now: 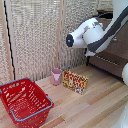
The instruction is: Transport the gripper mindfully toward the orange-red bowl and clasp it to elevate with ease. Ensure your robot's arm aligns efficiently with the top drawer's opening. Carefully slide the orange-red bowl into the designated spot with precision. After confirmation, withdraw the gripper gently. Close the drawer smoothly by transitioning the gripper to its handle.
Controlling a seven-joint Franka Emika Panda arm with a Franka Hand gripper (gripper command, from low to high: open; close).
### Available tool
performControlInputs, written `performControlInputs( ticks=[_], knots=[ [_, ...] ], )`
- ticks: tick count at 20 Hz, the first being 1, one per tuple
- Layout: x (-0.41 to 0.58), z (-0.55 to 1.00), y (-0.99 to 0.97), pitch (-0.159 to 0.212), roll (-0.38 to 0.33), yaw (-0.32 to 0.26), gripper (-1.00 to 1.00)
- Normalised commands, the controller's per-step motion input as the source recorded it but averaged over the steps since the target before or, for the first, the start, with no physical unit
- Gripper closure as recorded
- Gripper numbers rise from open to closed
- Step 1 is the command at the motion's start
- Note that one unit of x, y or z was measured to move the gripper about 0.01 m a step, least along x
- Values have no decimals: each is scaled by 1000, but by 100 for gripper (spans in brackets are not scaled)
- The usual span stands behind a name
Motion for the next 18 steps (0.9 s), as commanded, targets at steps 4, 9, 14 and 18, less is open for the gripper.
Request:
performControlInputs(
  ticks=[4, 9, 14, 18],
  knots=[
    [0, 14, -9, 0, 0, -9, 100],
    [30, 123, -63, 0, 0, -1, 100],
    [266, 459, -331, 42, 30, -2, 100],
    [319, 707, -381, 67, 40, 0, 100]
  ],
)
